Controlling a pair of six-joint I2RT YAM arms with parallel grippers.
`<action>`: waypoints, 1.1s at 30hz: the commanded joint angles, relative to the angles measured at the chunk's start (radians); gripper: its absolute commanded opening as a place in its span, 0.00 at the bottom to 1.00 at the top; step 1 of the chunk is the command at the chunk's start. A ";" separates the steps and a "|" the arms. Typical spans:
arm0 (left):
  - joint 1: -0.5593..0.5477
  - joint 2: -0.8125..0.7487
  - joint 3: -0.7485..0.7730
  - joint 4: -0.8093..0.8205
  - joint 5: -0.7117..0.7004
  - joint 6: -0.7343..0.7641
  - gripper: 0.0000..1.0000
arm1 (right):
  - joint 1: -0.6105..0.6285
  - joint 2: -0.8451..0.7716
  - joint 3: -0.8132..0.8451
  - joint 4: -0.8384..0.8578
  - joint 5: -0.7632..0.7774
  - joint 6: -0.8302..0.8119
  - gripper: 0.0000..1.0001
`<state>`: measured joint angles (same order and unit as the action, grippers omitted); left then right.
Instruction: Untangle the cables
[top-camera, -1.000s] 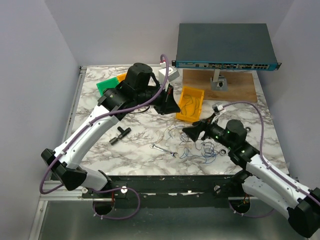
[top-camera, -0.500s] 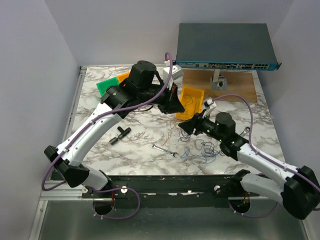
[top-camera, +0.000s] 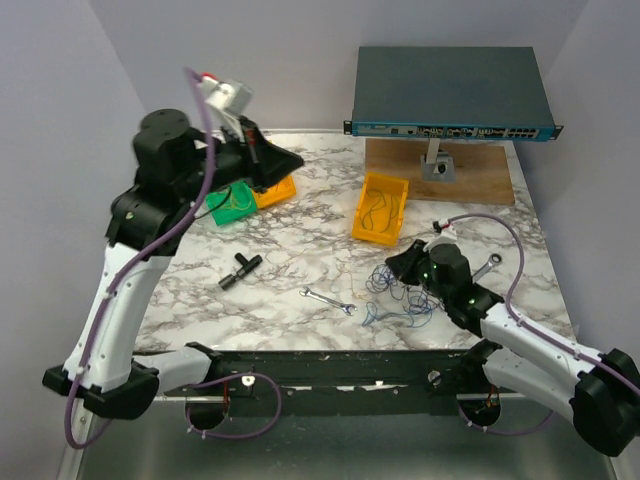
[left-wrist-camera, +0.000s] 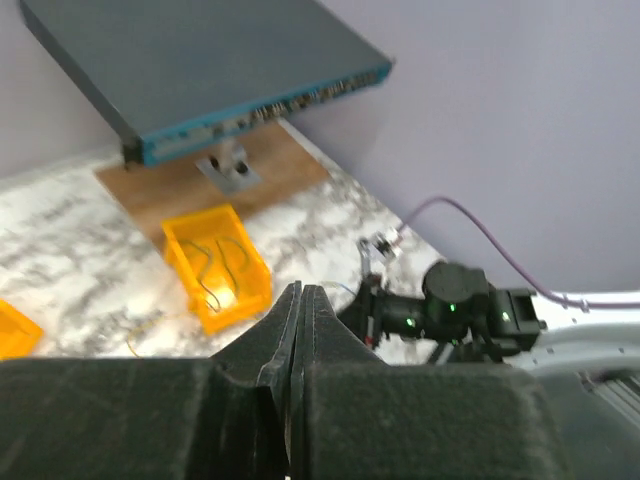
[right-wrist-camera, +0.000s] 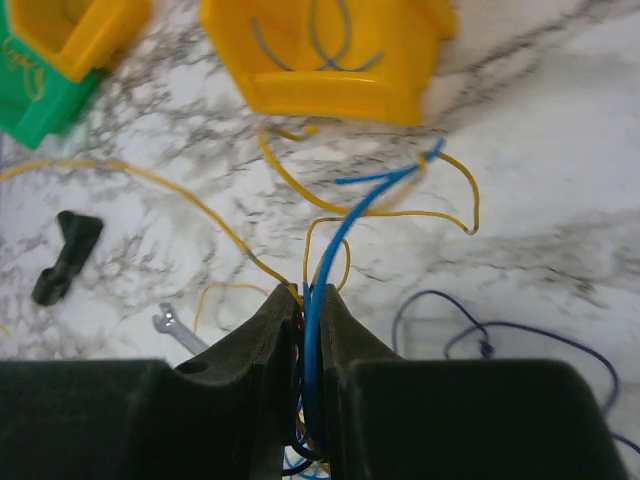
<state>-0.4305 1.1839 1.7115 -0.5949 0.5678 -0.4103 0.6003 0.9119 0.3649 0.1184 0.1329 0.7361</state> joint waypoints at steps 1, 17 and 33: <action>0.092 -0.074 -0.011 0.033 -0.047 -0.033 0.00 | -0.002 -0.082 -0.003 -0.355 0.312 0.175 0.19; -0.086 -0.069 -0.453 0.200 -0.078 0.066 0.61 | -0.002 -0.178 0.154 -0.486 0.300 0.005 0.16; -0.277 0.176 -0.764 0.858 0.030 0.435 0.81 | -0.003 -0.115 0.295 -0.456 -0.149 -0.234 0.09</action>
<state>-0.6987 1.2736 0.8722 0.1608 0.5217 -0.1394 0.5964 0.7872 0.5972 -0.3397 0.1287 0.5674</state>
